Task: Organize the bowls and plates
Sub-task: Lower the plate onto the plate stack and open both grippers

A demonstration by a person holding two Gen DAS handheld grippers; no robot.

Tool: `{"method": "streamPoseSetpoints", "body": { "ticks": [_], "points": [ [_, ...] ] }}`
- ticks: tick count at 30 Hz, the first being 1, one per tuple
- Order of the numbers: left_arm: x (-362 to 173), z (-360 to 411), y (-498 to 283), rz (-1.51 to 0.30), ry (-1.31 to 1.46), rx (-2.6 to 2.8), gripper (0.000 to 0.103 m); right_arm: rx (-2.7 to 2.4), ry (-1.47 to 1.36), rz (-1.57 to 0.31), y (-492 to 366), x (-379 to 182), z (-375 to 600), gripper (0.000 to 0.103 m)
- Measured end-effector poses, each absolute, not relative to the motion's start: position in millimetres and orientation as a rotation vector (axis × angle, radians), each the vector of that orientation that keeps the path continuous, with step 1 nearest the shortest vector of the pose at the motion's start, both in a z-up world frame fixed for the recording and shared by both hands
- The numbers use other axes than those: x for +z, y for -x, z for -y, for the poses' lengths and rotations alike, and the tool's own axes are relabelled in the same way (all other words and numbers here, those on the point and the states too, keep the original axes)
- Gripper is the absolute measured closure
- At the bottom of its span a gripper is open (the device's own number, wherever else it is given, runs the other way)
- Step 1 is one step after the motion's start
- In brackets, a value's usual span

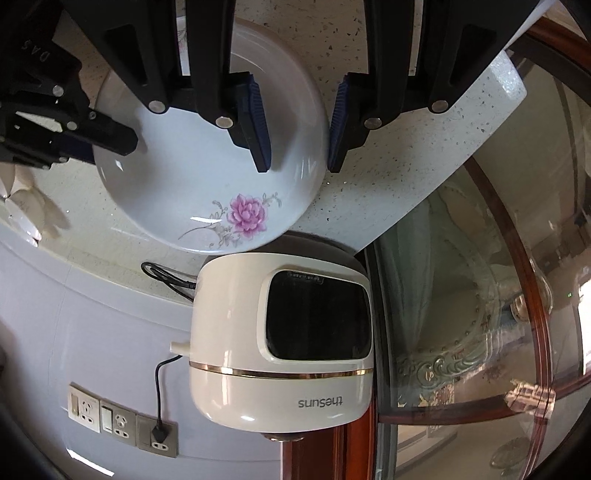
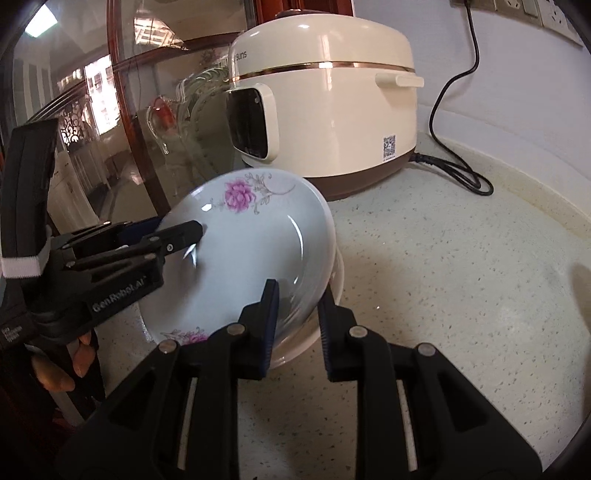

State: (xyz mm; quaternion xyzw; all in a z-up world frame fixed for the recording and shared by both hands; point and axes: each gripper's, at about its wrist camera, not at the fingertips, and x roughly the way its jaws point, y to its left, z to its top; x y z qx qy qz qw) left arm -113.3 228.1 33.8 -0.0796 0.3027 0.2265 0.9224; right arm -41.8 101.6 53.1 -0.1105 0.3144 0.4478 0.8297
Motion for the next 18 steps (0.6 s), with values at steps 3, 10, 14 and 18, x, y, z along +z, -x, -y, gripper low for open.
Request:
{"method": "streamPoseSetpoints", "body": {
  "ticks": [3, 10, 14, 18],
  "points": [
    [33, -225, 113, -0.627, 0.161, 0.462, 0.071, 0.937, 0.239, -0.666, 41, 53, -101, 0.077],
    [30, -229, 113, -0.636, 0.178, 0.459, 0.071, 0.932, 0.268, -0.631, 48, 56, -101, 0.077],
    [32, -228, 113, -0.624, 0.179, 0.462, 0.071, 0.930, 0.278, -0.620, 49, 56, -102, 0.077],
    [37, -219, 116, -0.577, 0.132, 0.461, 0.067, 0.935, 0.291, -0.581, 53, 59, -103, 0.071]
  ]
}}
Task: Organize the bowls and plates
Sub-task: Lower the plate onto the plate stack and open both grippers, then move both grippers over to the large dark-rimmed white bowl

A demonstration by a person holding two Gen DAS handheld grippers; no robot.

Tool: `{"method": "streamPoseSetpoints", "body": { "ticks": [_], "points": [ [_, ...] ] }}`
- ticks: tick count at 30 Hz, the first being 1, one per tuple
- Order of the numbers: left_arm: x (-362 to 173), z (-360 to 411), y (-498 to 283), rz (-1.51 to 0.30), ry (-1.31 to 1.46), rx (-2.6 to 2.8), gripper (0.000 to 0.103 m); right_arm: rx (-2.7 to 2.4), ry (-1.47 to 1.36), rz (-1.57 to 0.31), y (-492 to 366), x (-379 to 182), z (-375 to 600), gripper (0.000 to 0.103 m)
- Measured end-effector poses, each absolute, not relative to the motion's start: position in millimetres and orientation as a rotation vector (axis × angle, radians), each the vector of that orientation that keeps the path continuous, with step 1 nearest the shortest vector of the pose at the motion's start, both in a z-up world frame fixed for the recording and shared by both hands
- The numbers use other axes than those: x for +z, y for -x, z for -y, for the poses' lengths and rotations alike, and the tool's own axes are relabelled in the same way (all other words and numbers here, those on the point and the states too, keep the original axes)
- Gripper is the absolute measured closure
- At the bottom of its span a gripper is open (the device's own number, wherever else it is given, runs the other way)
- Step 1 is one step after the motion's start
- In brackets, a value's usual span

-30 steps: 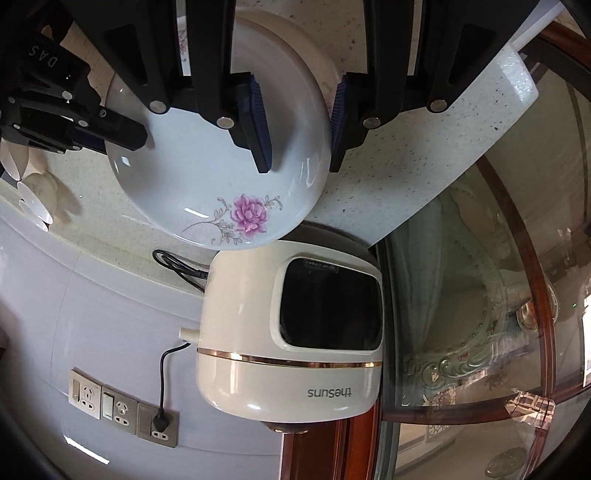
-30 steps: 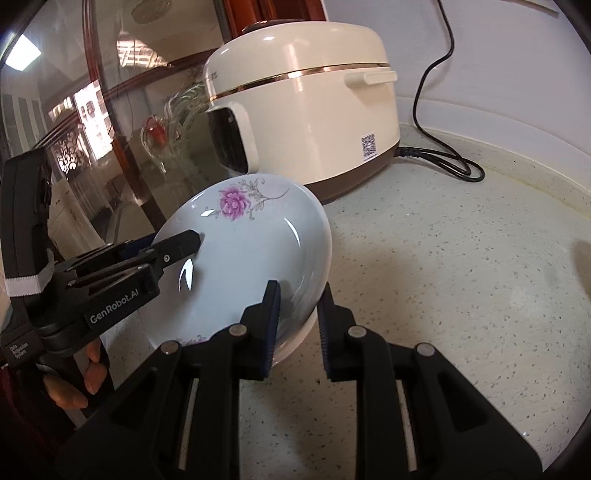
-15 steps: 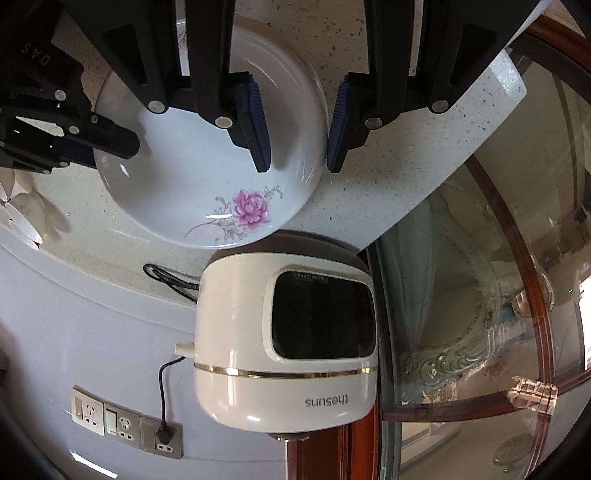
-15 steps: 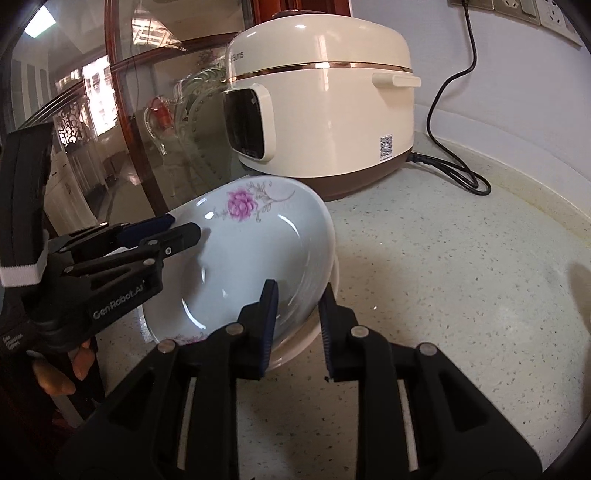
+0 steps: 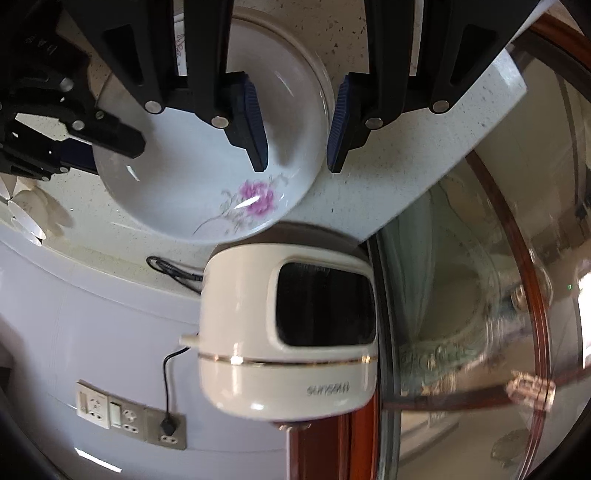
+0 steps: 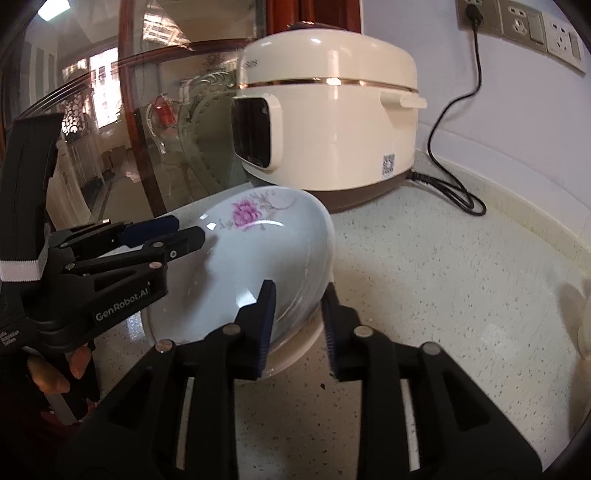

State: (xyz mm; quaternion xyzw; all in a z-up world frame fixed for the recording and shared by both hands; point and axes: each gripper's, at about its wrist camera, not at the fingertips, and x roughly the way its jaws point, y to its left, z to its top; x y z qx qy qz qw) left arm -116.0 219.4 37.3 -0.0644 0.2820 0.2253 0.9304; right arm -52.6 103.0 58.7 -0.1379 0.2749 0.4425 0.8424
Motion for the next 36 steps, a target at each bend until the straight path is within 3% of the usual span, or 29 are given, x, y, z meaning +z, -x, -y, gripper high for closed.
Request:
{"method": "streamPoseSetpoints", "body": {
  "ticks": [1, 4, 5, 8, 16, 25, 29, 36],
  "points": [
    [38, -217, 116, -0.574, 0.122, 0.463, 0.062, 0.933, 0.296, -0.573, 54, 59, -103, 0.067],
    [38, -217, 117, -0.567, 0.131, 0.478, 0.028, 0.884, 0.330, -0.536, 55, 60, -104, 0.059],
    [39, -217, 119, -0.556, 0.133, 0.491, 0.020, 0.848, 0.323, -0.492, 55, 65, -99, 0.052],
    [42, -217, 121, -0.534, 0.131, 0.503, 0.018, 0.815, 0.225, -0.430, 51, 79, -81, 0.030],
    [40, -215, 121, -0.535, 0.145, 0.469, 0.018, 0.744, 0.141, -0.414, 32, 86, -63, 0.027],
    [51, -180, 134, -0.512, 0.183, 0.286, 0.016, 0.519, 0.192, -0.242, 22, 92, -34, 0.024],
    [48, -138, 129, -0.564, 0.129, 0.115, 0.015, 0.396, 0.121, -0.168, 21, 107, 0, 0.014],
    [50, -85, 100, -0.658, 0.143, -0.135, 0.015, 0.262, -0.034, -0.301, 5, 120, 112, 0.013]
  ]
}}
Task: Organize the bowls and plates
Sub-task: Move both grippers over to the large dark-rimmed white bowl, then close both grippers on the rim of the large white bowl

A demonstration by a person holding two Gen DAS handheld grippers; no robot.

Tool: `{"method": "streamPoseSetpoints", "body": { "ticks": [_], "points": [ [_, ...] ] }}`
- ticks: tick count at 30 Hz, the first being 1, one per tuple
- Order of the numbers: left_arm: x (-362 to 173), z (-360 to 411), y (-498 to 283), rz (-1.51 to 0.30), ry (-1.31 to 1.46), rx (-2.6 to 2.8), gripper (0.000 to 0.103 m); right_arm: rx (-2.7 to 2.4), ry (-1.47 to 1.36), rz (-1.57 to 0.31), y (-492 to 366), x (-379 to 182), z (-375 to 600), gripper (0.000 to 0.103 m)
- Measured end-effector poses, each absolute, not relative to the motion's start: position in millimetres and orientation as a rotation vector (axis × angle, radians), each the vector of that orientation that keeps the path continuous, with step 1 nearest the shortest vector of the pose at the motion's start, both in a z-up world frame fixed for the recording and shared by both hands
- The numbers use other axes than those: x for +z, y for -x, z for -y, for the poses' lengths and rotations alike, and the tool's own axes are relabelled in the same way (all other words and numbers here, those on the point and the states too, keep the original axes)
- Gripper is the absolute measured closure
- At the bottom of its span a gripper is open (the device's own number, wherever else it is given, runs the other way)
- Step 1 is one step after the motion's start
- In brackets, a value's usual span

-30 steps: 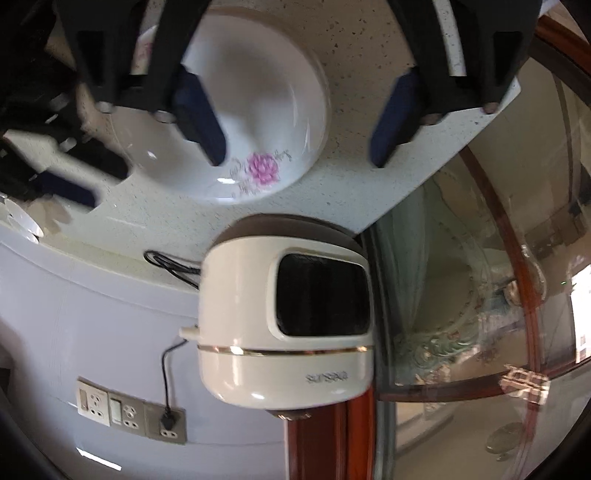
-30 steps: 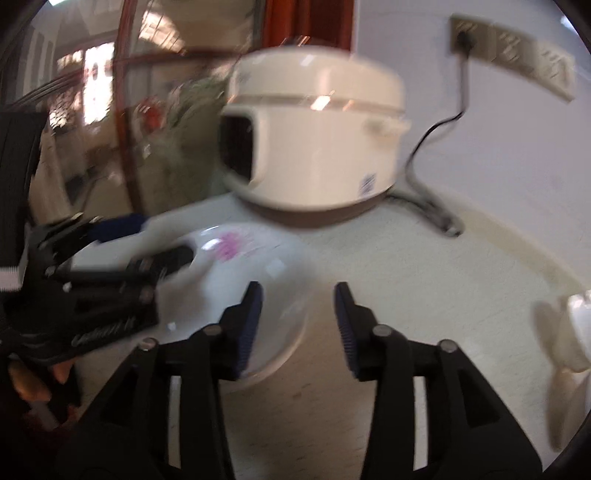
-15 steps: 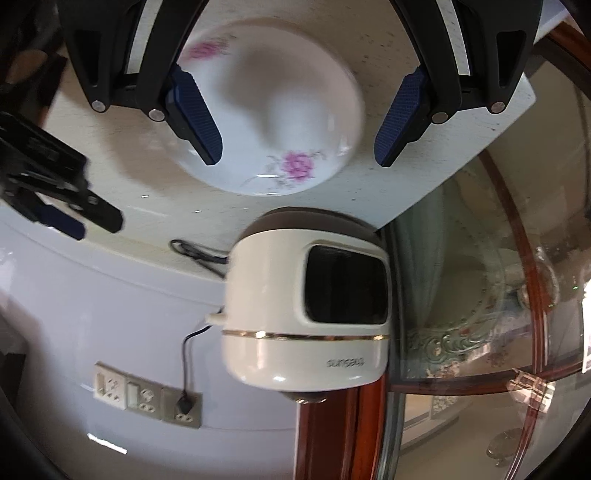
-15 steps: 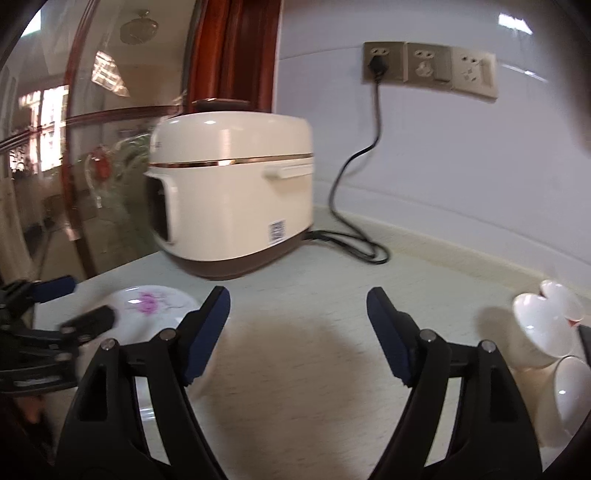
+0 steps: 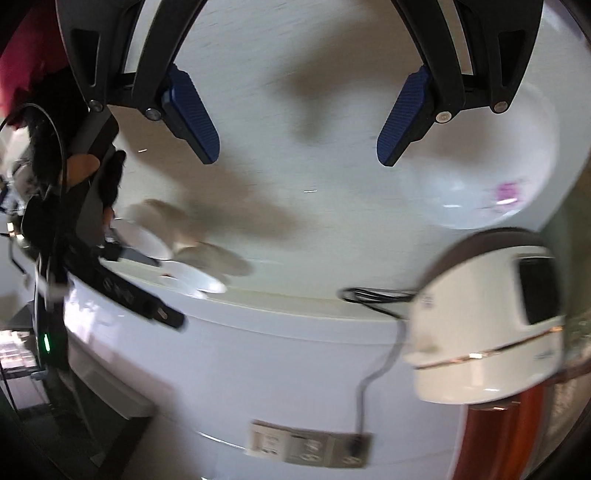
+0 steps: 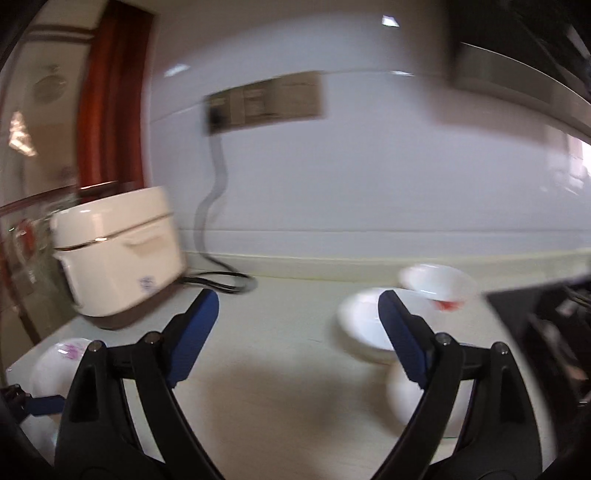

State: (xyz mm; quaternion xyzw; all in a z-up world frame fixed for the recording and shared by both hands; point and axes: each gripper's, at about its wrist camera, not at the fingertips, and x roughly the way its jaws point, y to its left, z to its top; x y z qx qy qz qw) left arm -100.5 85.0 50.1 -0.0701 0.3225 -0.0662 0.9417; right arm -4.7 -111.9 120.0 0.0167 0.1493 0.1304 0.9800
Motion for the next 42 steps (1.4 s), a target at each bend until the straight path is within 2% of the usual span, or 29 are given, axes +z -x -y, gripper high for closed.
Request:
{"method": "streamPoseSetpoints", "body": {
  "ticks": [9, 16, 23, 24, 25, 26, 27, 28, 29, 30, 31, 35, 42],
  "points": [
    [45, -3, 6, -0.778, 0.304, -0.258, 0.015, 0.260, -0.311, -0.533, -16, 82, 277, 0.014],
    [31, 44, -51, -0.840, 0.439, -0.239, 0.015, 0.276, -0.231, -0.653, -27, 66, 260, 0.040],
    [17, 56, -69, -0.852, 0.411, -0.158, 0.017, 0.271, -0.200, -0.683, -24, 62, 259, 0.041],
    [16, 58, -70, -0.849, 0.390, -0.135, 0.020, 0.262, -0.216, -0.700, -25, 60, 263, 0.042],
    [15, 60, -71, -0.845, 0.375, -0.120, 0.028, 0.259, -0.230, -0.714, -28, 58, 265, 0.046],
    [13, 60, -73, -0.845, 0.375, -0.123, 0.032, 0.258, -0.247, -0.730, -32, 56, 266, 0.053],
    [11, 61, -76, -0.849, 0.382, -0.138, 0.034, 0.260, -0.262, -0.744, -33, 54, 268, 0.055],
    [11, 63, -76, -0.849, 0.376, -0.152, 0.042, 0.272, -0.279, -0.747, -35, 53, 269, 0.058],
    [11, 68, -75, -0.853, 0.351, -0.169, 0.057, 0.285, -0.292, -0.748, -35, 53, 269, 0.064],
    [10, 74, -74, -0.862, 0.328, -0.193, 0.066, 0.302, -0.302, -0.749, -34, 52, 269, 0.066],
    [9, 79, -73, -0.868, 0.317, -0.222, 0.083, 0.308, -0.295, -0.746, -33, 52, 267, 0.070],
    [10, 80, -67, -0.849, 0.311, -0.220, 0.087, 0.310, -0.269, -0.728, -31, 54, 262, 0.077],
    [12, 69, -50, -0.820, 0.315, -0.214, 0.087, 0.343, -0.263, -0.718, -32, 54, 259, 0.082]
  ]
}}
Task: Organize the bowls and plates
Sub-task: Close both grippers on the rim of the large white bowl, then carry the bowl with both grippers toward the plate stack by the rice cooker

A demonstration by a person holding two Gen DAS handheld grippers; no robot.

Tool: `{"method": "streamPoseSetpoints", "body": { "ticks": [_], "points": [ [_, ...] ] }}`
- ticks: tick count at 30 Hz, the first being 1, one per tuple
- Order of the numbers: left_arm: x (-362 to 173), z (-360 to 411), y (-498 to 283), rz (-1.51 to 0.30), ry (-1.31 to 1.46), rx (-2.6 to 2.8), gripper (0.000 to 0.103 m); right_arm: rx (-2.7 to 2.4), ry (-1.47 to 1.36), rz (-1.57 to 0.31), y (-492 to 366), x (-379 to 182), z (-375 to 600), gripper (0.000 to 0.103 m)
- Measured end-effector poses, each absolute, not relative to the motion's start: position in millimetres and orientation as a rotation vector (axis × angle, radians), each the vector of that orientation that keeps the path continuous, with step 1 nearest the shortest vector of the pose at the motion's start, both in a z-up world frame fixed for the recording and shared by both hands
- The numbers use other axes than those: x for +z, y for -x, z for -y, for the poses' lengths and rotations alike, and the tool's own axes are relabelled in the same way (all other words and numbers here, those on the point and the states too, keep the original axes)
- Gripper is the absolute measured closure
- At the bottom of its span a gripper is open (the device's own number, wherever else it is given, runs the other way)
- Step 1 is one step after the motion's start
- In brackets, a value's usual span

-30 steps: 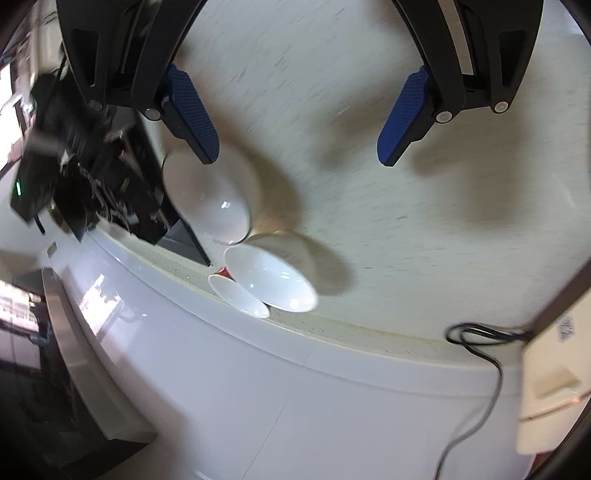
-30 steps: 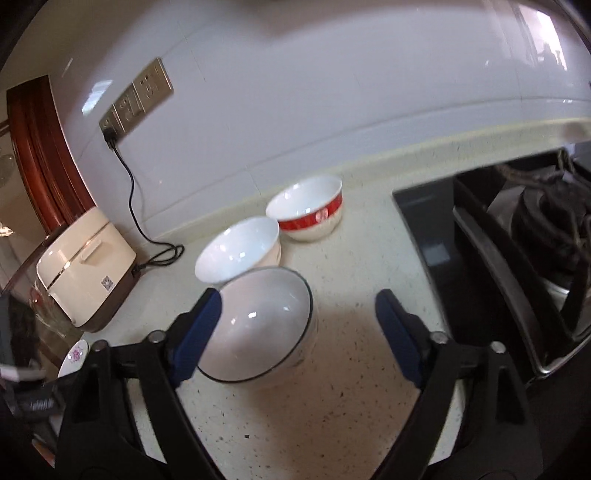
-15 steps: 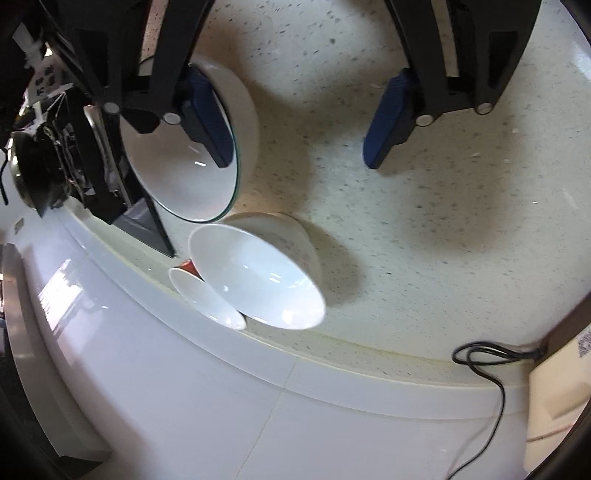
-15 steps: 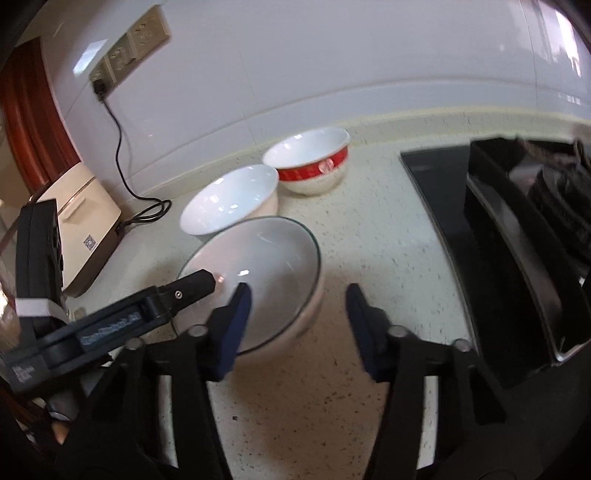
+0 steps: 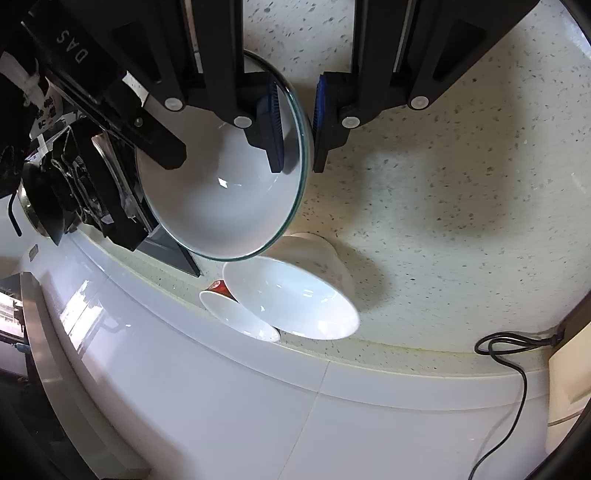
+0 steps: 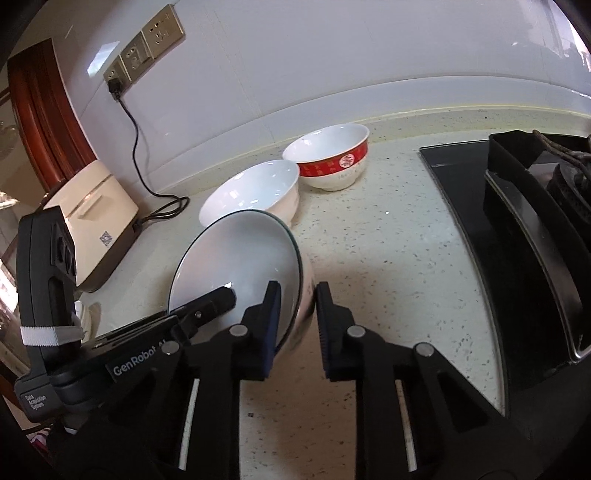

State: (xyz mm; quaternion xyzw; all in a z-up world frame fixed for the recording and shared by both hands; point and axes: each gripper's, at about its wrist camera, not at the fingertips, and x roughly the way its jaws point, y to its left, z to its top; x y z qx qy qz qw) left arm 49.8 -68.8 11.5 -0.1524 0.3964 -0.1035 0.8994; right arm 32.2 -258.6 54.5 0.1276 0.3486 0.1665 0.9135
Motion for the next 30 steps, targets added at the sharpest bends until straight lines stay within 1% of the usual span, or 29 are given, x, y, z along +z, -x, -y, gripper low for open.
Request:
{"method": "streamPoseSetpoints", "body": {
  "ticks": [10, 19, 30],
  "points": [
    [18, 56, -40, -0.765, 0.302, -0.197, 0.087, 0.419, -0.280, -0.711, -30, 54, 253, 0.083],
    [16, 46, -31, -0.782, 0.367, -0.226, 0.086, 0.373, -0.327, -0.691, -20, 55, 250, 0.084],
    [11, 1, -5, -0.769, 0.461, -0.204, 0.086, 0.384, -0.309, -0.714, -2, 54, 212, 0.084]
  ]
}}
